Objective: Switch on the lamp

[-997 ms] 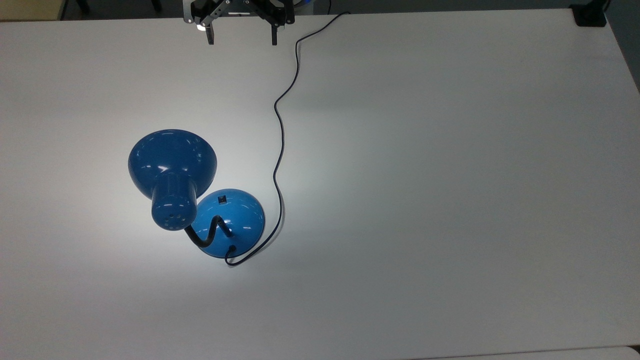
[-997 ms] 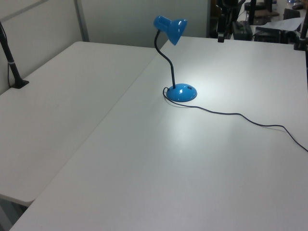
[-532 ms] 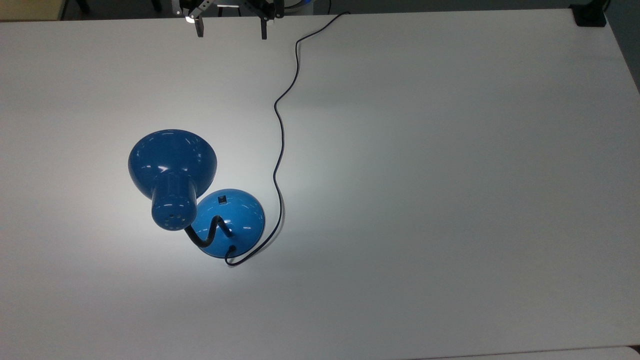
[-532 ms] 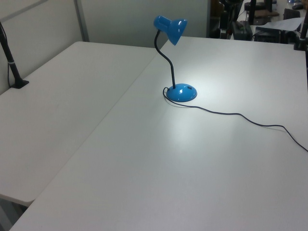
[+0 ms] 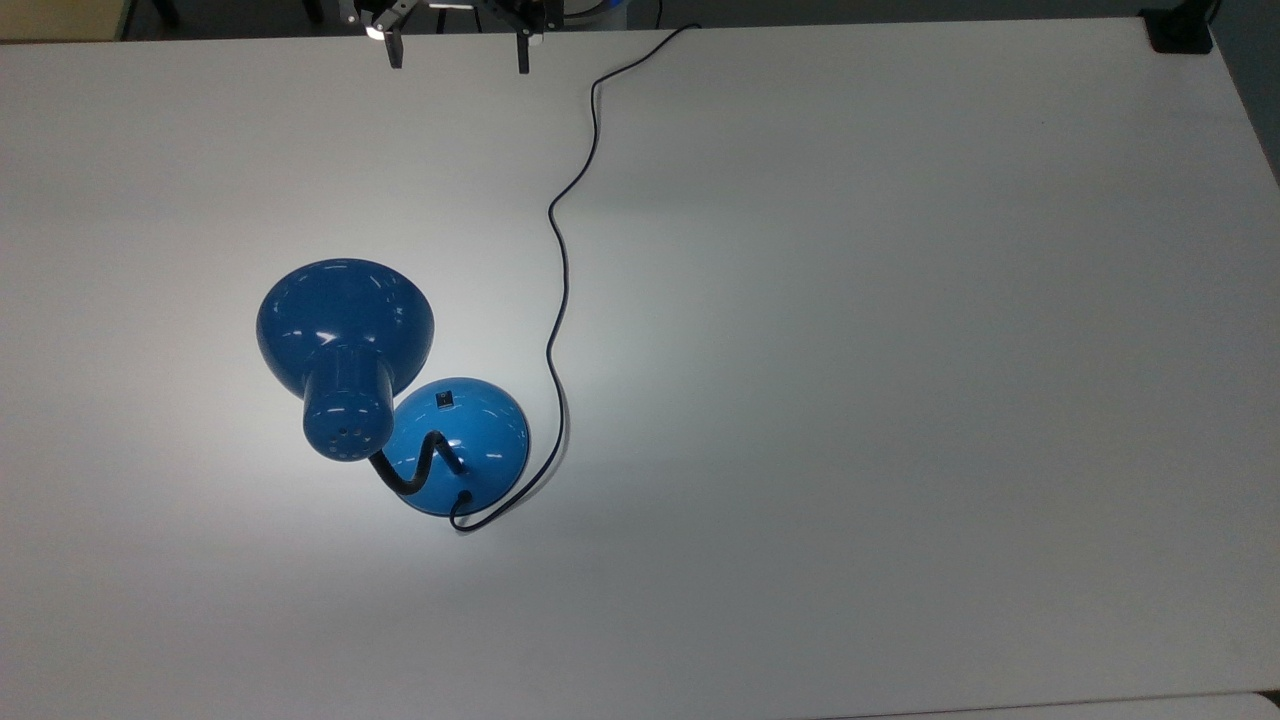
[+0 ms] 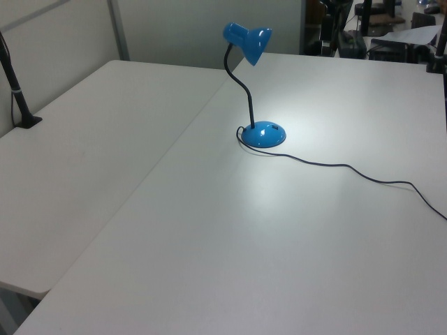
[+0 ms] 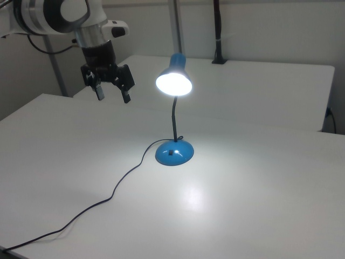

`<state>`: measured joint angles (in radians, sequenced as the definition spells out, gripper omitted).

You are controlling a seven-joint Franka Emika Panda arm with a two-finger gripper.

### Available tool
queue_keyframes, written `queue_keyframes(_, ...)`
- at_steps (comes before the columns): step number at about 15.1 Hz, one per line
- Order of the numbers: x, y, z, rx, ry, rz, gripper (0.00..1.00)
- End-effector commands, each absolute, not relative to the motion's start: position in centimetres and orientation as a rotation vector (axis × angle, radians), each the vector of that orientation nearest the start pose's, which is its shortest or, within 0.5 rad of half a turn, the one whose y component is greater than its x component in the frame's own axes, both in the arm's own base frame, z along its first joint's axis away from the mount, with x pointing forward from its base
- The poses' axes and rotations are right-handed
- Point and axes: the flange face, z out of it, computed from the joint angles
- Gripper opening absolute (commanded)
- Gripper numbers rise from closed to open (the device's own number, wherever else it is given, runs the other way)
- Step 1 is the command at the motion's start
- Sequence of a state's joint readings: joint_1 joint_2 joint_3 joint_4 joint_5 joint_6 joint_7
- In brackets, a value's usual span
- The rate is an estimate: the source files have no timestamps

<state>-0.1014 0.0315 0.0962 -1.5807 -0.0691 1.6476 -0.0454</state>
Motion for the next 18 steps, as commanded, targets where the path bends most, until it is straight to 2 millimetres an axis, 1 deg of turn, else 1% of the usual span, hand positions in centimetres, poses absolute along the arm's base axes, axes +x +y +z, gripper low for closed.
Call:
queue_keyframes(1, 56.33, -1.20, 61.65, -3.211, -0.038, -0.032, 1.00)
queue_keyframes(18, 56.19, -1.22, 61.53, -3.212, -0.050, -0.010, 1.00)
